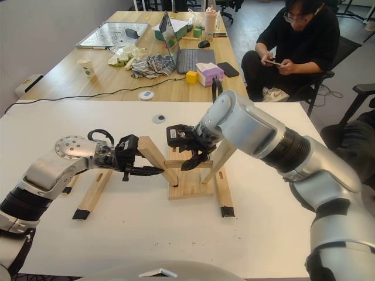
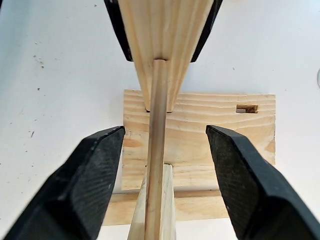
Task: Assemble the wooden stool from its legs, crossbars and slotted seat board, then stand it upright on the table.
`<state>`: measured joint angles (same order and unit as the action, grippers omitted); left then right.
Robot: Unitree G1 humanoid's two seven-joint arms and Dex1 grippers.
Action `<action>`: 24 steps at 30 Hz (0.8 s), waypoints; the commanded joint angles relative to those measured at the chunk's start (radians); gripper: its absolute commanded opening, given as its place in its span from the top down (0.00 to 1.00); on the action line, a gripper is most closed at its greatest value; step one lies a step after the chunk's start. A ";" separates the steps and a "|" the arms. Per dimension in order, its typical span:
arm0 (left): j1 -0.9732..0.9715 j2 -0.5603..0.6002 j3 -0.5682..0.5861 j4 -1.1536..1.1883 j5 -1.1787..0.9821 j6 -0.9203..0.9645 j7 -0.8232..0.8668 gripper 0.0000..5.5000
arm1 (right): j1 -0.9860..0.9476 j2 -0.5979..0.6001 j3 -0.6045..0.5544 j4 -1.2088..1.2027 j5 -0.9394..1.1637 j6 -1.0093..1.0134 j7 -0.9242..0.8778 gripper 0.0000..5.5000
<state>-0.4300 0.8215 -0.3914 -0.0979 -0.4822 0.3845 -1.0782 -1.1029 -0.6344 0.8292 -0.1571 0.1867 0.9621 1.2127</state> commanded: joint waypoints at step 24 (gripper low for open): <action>0.033 0.000 -0.195 0.109 0.183 0.180 0.024 0.63 | 0.258 0.114 0.226 -0.026 -0.202 -0.008 -0.094 0.91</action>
<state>-0.4662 0.8187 -0.4342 -0.0784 -0.4799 0.3995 -1.0686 -0.9687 -0.5989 0.9263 -0.1986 -0.0056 0.9518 1.1476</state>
